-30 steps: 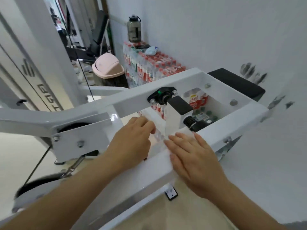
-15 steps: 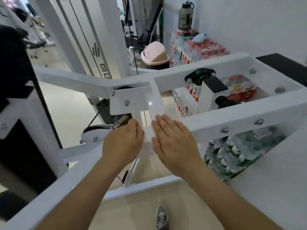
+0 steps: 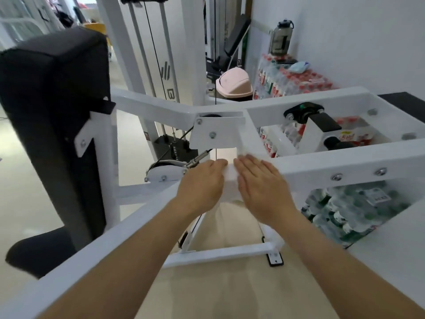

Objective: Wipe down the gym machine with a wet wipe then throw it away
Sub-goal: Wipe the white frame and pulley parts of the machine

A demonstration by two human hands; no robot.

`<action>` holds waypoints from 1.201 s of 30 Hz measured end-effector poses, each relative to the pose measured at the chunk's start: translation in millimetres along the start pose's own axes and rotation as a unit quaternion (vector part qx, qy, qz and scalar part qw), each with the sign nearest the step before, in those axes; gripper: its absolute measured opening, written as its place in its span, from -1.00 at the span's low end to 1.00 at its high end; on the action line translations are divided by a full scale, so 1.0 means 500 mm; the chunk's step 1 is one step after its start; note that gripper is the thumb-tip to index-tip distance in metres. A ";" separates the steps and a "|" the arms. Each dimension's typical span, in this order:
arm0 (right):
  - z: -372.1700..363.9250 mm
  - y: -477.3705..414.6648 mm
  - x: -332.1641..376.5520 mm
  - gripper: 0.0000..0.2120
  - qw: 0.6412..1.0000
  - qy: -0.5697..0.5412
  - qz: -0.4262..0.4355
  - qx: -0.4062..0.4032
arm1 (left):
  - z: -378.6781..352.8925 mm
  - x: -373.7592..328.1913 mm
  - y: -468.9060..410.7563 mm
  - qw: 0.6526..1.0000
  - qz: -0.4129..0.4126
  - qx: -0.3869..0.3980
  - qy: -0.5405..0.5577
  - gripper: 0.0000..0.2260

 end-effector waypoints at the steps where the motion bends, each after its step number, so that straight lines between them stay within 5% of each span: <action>1: 0.007 0.001 -0.033 -0.44 1.000 0.009 -0.030 0.002 | 0.008 0.009 0.019 1.000 -0.007 0.000 -0.022 -0.65; 5: 0.017 -0.005 -0.042 -0.40 0.989 0.030 -0.138 -0.030 | 0.029 0.087 0.125 0.989 0.060 0.040 -0.131 -0.49; 11: -0.045 -0.007 0.320 -0.55 0.994 -0.071 0.067 -0.039 | 0.050 0.160 0.238 0.981 0.103 0.040 -0.158 -0.45; 17: -0.049 0.038 0.476 -0.57 0.978 -0.084 0.188 0.035 | 0.092 0.259 0.386 0.979 0.145 0.058 -0.133 -0.35; 20: -0.047 0.022 0.454 -0.56 0.979 -0.047 0.188 0.054 | 0.106 0.276 0.434 0.974 0.155 0.057 -0.154 -0.38; 25: -0.035 -0.019 0.385 -0.48 0.997 -0.029 0.064 0.031 | 0.138 0.307 0.536 0.963 0.187 0.000 -0.193 -0.42; 31: -0.047 0.106 0.634 -0.59 0.976 -0.089 0.197 0.018 | 0.141 0.300 0.568 0.967 0.185 -0.028 -0.173 -0.46; 36: -0.050 0.132 0.666 -0.53 0.960 -0.100 0.260 0.037 | 0.162 0.307 0.741 0.947 0.248 -0.060 -0.196 -0.46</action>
Point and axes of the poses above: each hand's wrist, its own y-axis away from the middle knuckle, its own z-axis out of the back of the hand, x = y × z, the point moved 3 cm from there along -y, towards the middle knuckle
